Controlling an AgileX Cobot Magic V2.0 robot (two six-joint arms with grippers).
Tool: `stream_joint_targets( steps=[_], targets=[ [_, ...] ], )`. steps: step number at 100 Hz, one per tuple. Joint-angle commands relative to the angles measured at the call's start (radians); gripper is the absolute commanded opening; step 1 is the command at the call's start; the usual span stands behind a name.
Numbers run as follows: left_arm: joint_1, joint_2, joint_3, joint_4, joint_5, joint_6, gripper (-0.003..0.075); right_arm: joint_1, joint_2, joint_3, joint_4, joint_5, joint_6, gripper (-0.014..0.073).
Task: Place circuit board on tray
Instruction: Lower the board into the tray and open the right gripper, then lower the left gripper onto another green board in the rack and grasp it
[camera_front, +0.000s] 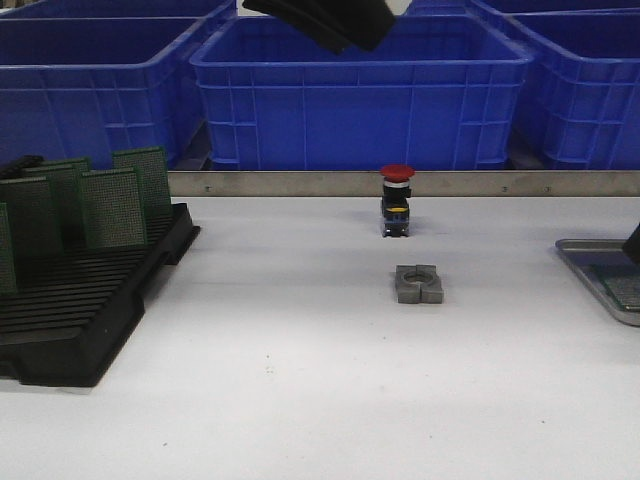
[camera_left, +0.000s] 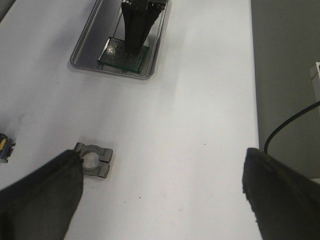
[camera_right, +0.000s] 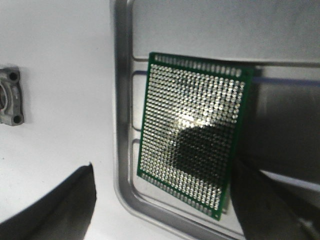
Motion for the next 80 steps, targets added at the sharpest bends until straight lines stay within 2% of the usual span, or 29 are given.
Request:
stream_joint_targets(
  steps=[1,59,80],
  targets=[
    [0.001,-0.046,-0.033,-0.063,-0.013,-0.008,0.0608,-0.006,-0.050,-0.025,0.037,0.003,-0.004,0.0583],
    [0.009,-0.046,-0.033,-0.057,-0.018,-0.005,0.0608,-0.006,-0.165,-0.025,0.017,-0.053,-0.005,0.0582],
    [0.082,-0.046,-0.115,0.104,-0.013,-0.001,0.0608,-0.006,-0.165,-0.025,0.017,-0.037,-0.005,0.0582]
  ],
)
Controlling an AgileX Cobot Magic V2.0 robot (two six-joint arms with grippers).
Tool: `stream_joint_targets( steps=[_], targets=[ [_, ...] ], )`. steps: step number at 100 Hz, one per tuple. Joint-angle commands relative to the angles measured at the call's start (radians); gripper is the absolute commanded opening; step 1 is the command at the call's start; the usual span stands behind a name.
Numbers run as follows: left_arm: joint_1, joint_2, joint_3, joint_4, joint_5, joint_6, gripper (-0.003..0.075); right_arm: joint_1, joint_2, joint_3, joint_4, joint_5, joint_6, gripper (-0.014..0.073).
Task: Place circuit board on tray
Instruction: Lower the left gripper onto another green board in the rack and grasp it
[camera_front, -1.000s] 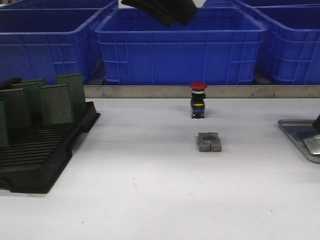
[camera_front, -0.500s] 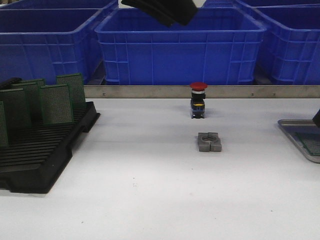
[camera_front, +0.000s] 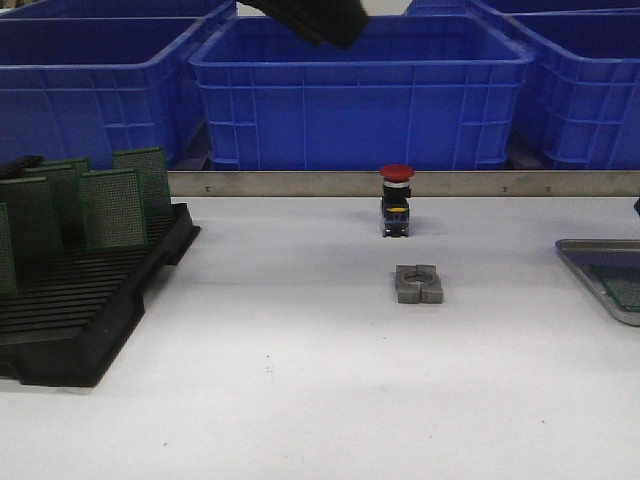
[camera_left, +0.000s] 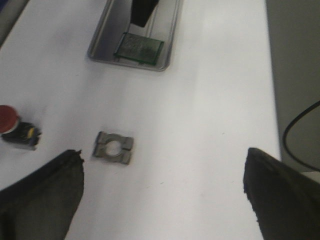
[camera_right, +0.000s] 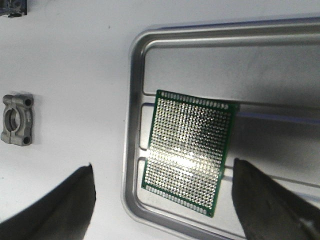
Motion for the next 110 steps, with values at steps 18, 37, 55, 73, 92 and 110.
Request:
stream_joint_targets(
  steps=[18,37,55,73,92,110],
  targets=[
    [0.110,-0.046,-0.136,0.269,-0.026,-0.001,0.0608,-0.006,-0.061,-0.024,0.026,0.036,-0.005,0.0582],
    [0.145,-0.034,-0.138,0.547,-0.048,-0.001,0.0608,-0.006,-0.061,-0.024,0.027,0.040,-0.005,0.0582],
    [0.160,0.002,-0.138,0.668,-0.048,-0.001,0.0608,-0.006,-0.061,-0.024,0.027,0.042,-0.005,0.0582],
    [0.168,0.062,-0.138,0.697,-0.046,-0.001,0.0608,-0.006,-0.061,-0.024,0.027,0.045,-0.005,0.0582],
    [0.194,0.112,-0.138,0.741,-0.048,-0.001,0.0608,-0.006,-0.061,-0.024,0.027,0.051,-0.005,0.0582],
    [0.233,0.135,-0.138,0.737,-0.048,-0.001,0.0608,-0.006,-0.061,-0.024,0.027,0.051,-0.005,0.0582]
  ],
)
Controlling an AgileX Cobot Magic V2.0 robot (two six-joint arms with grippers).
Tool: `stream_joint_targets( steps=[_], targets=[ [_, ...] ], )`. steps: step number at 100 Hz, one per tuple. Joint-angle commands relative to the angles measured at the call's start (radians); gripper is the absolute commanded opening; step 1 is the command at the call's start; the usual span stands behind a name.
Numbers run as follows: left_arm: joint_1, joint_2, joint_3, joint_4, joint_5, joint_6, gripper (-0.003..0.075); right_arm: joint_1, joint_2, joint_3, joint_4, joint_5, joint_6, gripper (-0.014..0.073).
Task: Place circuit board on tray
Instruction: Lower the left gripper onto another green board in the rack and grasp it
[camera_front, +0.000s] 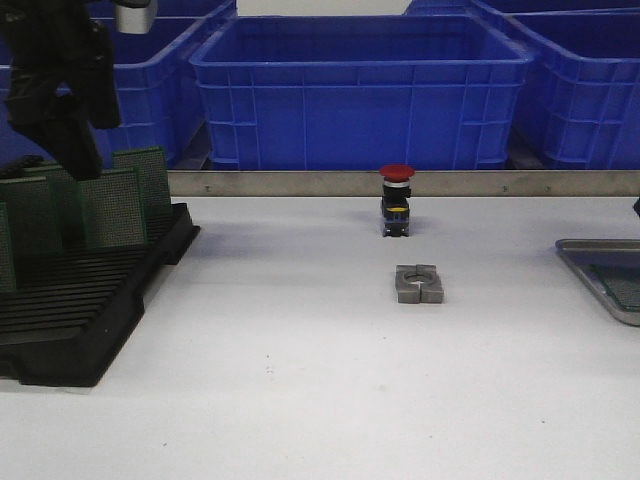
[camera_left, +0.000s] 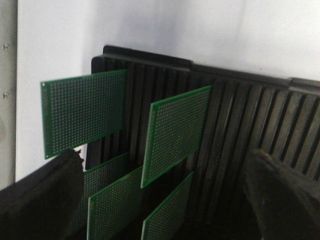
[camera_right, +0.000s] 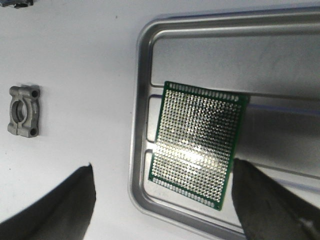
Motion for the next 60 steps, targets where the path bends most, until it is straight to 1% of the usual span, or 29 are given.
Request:
stream_joint_targets(
  steps=[1,40,60],
  targets=[
    [0.022,-0.045,-0.034,-0.010,-0.032,-0.001,0.0608,-0.006,-0.061,-0.024,0.029,0.021,-0.005,0.0582],
    [0.031,-0.004,-0.034,-0.073,-0.054,0.019,0.0608,-0.006,-0.061,-0.024,0.029,0.021,-0.005,0.0582],
    [0.031,0.037,-0.034,-0.079,-0.054,0.022,0.0608,-0.006,-0.061,-0.024,0.029,0.022,-0.005,0.0582]
  ],
)
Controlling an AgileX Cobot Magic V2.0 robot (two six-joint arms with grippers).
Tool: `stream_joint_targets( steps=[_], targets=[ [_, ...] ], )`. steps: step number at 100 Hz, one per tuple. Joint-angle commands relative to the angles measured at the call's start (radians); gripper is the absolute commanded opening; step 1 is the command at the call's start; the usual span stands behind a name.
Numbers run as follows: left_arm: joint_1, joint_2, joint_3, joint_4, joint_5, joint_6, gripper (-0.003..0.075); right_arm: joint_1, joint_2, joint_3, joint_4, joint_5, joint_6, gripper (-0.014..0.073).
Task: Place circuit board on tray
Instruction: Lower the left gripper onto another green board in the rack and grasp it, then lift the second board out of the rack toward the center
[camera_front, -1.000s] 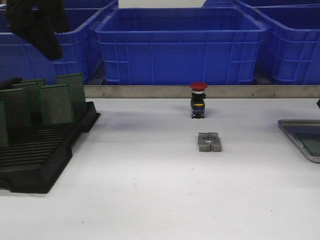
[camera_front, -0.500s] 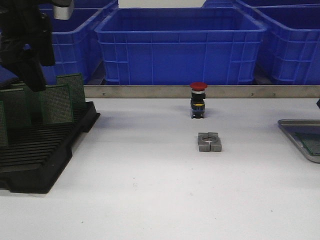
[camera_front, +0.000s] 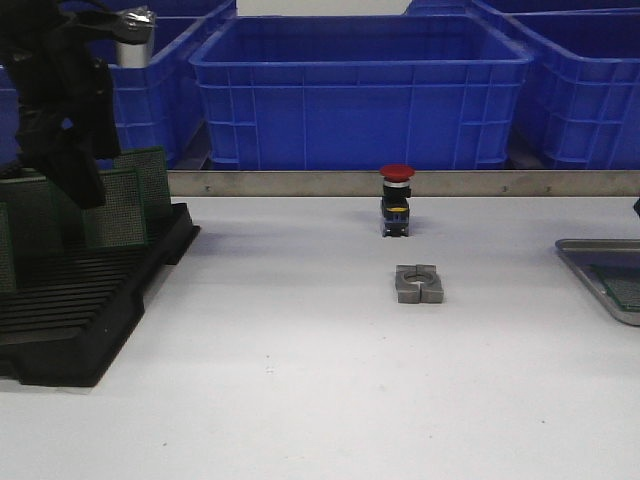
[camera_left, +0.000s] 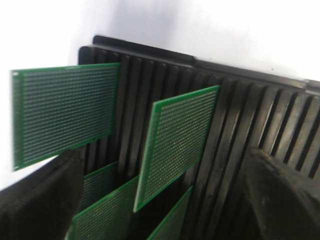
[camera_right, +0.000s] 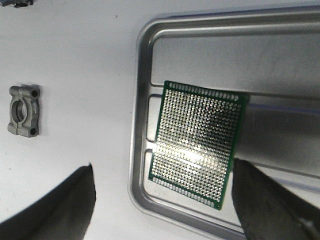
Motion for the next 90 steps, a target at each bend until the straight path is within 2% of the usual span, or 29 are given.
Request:
stream_joint_targets(
  steps=[1,58,65,72,90],
  targets=[
    [0.002,-0.038,-0.032,-0.027,-0.025,0.001,0.0608,-0.006,-0.061,-0.024,0.031,0.020,-0.005,0.0582],
    [0.002,-0.019,-0.030,-0.077,-0.014,0.001,0.0592,-0.006,-0.061,-0.024,0.031,0.021,-0.005,0.0582],
    [0.002,-0.019,-0.030,-0.077,-0.004,0.001,0.0539,-0.006,-0.061,-0.024,0.031,0.021,-0.005,0.0582],
    [0.002,-0.019,-0.030,-0.077,0.001,0.001,0.0454,-0.006,-0.061,-0.024,0.031,0.021,-0.005,0.0582],
    [0.002,-0.019,-0.030,-0.077,0.003,0.001,0.0179,-0.006,-0.061,-0.024,0.031,0.022,-0.005,0.0582]
  ],
)
